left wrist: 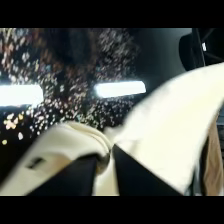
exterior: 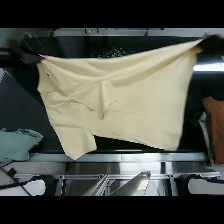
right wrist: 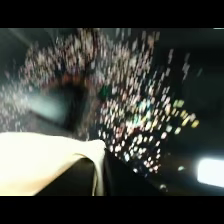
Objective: Fold the shirts.
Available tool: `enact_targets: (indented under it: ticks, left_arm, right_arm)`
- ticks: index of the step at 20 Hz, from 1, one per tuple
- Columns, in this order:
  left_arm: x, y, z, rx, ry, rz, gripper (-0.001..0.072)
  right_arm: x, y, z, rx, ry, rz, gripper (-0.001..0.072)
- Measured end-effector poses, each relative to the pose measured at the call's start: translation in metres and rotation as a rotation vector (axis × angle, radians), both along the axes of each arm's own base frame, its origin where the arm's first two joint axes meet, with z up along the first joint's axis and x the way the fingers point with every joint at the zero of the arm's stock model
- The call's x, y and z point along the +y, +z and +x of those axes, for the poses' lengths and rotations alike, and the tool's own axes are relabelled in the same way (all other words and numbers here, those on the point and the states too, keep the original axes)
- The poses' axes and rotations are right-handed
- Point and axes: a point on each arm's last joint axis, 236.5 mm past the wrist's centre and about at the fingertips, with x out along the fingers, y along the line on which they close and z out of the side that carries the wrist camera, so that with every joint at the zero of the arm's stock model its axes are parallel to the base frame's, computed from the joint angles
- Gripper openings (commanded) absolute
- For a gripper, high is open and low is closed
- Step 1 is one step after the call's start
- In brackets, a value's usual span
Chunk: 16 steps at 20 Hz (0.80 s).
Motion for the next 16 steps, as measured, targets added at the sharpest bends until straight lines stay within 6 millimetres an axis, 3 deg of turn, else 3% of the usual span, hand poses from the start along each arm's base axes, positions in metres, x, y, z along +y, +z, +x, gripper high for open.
enact_targets:
  ticks: [1, 2, 4, 5, 8, 10, 14, 16]
  left_arm:
    - [-0.001, -0.036, 0.014, 0.075, -0.001, -0.023, 0.0673]
    - [0.000, -0.065, 0.024, 0.143, 0.006, -0.047, 0.0709]
    - [0.005, -0.109, 0.042, 0.255, 0.022, -0.092, 0.0709]
    - [0.011, -0.119, 0.047, 0.286, 0.020, -0.109, 0.0708]
    - [0.034, -0.115, 0.052, 0.315, -0.010, -0.141, 0.0708]
    - [0.051, -0.107, 0.039, 0.335, -0.042, -0.111, 0.0708]
    - [0.086, -0.124, -0.001, 0.449, -0.029, 0.018, 0.0708]
    - [0.096, -0.135, -0.021, 0.504, -0.019, 0.038, 0.0708]
  right_arm:
    - [0.007, -0.039, 0.010, 0.070, 0.006, 0.028, 0.0394]
    - [0.013, -0.072, 0.014, 0.135, 0.012, 0.053, 0.0393]
    - [0.015, -0.115, 0.016, 0.234, -0.009, 0.104, 0.0392]
    - [0.012, -0.125, 0.014, 0.269, -0.017, 0.127, 0.0391]
    - [-0.004, -0.132, -0.012, 0.382, -0.013, 0.205, 0.0361]
    - [-0.010, -0.137, -0.053, 0.514, 0.023, 0.240, 0.0362]
    - [-0.008, -0.157, -0.158, 0.780, -0.011, 0.284, 0.0370]
    - [0.003, -0.172, -0.212, 0.885, -0.073, 0.301, 0.0384]
